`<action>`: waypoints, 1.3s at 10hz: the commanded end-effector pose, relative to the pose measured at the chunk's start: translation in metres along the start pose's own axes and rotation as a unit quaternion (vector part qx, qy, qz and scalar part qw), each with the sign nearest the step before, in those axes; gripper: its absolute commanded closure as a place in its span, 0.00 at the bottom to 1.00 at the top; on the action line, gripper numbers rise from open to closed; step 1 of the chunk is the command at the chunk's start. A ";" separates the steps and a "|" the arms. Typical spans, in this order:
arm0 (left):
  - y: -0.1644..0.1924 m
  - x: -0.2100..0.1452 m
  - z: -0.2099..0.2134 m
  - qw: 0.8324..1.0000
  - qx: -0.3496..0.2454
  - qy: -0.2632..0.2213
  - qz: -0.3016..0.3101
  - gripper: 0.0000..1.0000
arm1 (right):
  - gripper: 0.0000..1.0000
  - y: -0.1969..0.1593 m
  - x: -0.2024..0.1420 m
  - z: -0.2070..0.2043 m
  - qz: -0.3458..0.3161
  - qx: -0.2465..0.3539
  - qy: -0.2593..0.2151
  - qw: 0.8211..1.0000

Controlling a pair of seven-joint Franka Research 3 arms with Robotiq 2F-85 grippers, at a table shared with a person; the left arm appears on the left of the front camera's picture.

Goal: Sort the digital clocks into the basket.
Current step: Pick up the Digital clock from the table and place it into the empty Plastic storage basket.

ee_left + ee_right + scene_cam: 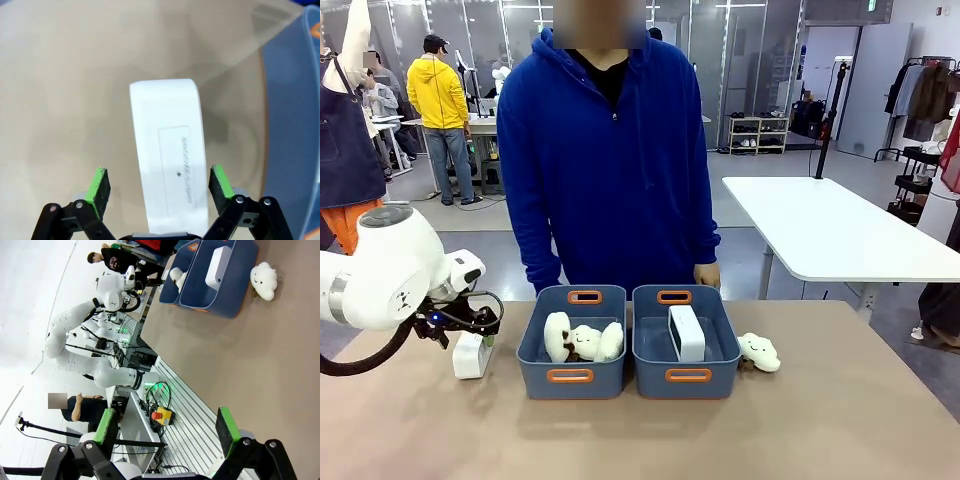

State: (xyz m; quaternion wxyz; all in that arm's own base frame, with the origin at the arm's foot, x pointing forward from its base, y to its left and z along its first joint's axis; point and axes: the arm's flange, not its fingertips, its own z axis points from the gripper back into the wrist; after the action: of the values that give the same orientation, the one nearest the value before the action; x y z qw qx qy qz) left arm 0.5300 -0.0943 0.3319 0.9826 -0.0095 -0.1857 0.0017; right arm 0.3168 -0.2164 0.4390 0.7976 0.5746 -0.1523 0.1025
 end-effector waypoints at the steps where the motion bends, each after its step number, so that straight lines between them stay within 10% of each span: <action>1: -0.019 0.007 -0.012 1.000 0.024 0.007 0.010 0.12 | 0.00 0.001 -0.002 -0.001 0.011 -0.001 0.002 1.000; 2: -0.018 0.005 -0.013 1.000 0.020 0.013 0.012 0.59 | 0.00 0.001 -0.002 -0.001 0.011 -0.001 0.002 1.000; 4: -0.013 0.003 -0.012 1.000 0.020 0.015 0.013 1.00 | 0.00 0.001 -0.002 -0.001 0.011 -0.001 0.002 1.000; 6: -0.010 0.000 -0.005 1.000 0.013 0.018 0.011 1.00 | 0.00 0.001 -0.002 -0.001 0.011 -0.001 0.002 1.000; 7: -0.008 0.000 0.010 0.999 -0.002 0.032 0.008 0.60 | 0.00 0.001 -0.002 -0.001 0.011 -0.001 0.002 1.000; 13: 0.057 -0.004 0.198 0.959 -0.278 -0.041 0.031 0.60 | 0.00 0.001 -0.002 -0.001 0.011 -0.001 0.002 1.000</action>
State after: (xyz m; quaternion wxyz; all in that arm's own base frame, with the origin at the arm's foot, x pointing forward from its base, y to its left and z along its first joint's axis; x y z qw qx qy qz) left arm 0.4673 -0.0417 0.5139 0.9430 -0.2511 -0.2185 -0.0031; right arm 0.3169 -0.2162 0.4389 0.7976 0.5746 -0.1520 0.1025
